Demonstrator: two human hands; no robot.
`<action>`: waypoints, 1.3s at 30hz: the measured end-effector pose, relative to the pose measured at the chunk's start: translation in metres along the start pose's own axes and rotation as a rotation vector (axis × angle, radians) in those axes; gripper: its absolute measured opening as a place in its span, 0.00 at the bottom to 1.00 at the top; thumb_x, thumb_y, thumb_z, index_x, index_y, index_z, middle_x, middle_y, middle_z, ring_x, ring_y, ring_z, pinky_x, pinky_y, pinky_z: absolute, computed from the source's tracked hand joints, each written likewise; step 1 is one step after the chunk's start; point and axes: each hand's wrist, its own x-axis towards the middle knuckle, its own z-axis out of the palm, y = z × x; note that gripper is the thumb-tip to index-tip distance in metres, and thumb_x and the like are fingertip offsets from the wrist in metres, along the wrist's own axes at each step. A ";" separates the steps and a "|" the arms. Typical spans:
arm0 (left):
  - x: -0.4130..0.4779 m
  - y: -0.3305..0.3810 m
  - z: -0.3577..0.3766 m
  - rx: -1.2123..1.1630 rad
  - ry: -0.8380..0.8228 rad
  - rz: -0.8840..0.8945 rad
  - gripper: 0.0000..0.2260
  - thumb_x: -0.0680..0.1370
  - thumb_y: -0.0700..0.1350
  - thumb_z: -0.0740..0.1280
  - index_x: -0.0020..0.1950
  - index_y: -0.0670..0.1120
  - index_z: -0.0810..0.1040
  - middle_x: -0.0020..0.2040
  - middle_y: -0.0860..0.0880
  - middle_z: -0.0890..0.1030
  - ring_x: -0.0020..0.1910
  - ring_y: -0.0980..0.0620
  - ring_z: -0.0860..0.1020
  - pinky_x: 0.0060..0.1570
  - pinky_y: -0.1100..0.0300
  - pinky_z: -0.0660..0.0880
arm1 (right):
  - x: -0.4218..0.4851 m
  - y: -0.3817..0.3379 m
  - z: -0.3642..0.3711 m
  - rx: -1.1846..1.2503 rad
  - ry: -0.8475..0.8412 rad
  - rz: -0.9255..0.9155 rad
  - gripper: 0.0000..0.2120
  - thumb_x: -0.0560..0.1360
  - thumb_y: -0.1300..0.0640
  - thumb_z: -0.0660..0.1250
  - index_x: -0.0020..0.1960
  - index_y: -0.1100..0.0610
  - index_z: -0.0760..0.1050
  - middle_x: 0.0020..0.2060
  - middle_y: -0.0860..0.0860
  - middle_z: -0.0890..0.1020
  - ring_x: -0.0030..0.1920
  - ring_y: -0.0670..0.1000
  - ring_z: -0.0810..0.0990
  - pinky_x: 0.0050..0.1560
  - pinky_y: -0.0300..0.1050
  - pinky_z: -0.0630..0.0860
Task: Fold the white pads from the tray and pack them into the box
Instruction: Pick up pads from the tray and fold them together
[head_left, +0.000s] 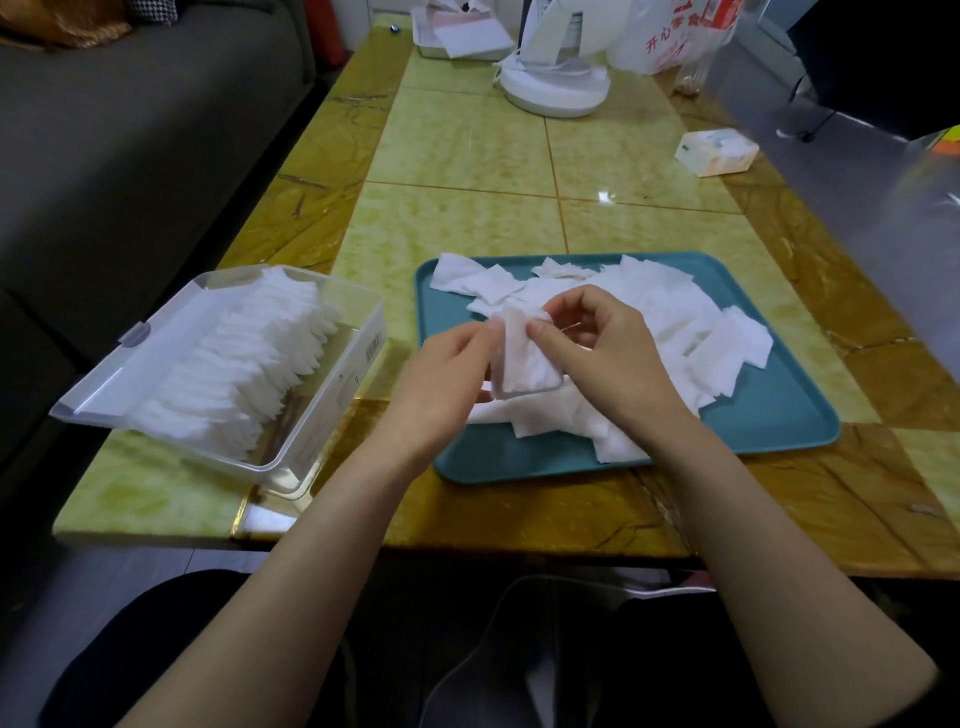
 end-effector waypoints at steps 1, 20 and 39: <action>-0.001 0.001 0.001 -0.044 -0.011 -0.028 0.17 0.80 0.55 0.59 0.46 0.45 0.81 0.44 0.47 0.84 0.48 0.48 0.81 0.55 0.46 0.78 | -0.001 0.001 0.002 -0.029 0.023 -0.026 0.05 0.73 0.60 0.69 0.42 0.54 0.74 0.37 0.43 0.78 0.36 0.38 0.76 0.41 0.29 0.72; 0.012 -0.010 -0.025 0.185 0.340 0.153 0.05 0.75 0.42 0.68 0.45 0.40 0.79 0.41 0.40 0.82 0.38 0.49 0.77 0.39 0.52 0.73 | -0.008 0.020 -0.004 -0.738 -0.370 0.031 0.19 0.68 0.49 0.73 0.56 0.49 0.72 0.46 0.45 0.72 0.51 0.48 0.74 0.43 0.41 0.65; 0.005 -0.006 -0.025 0.264 0.311 0.112 0.07 0.76 0.43 0.67 0.50 0.42 0.80 0.43 0.44 0.83 0.45 0.45 0.81 0.46 0.47 0.76 | -0.004 0.012 -0.012 -0.759 -0.293 -0.118 0.09 0.78 0.56 0.62 0.52 0.56 0.80 0.46 0.52 0.83 0.48 0.53 0.79 0.49 0.47 0.73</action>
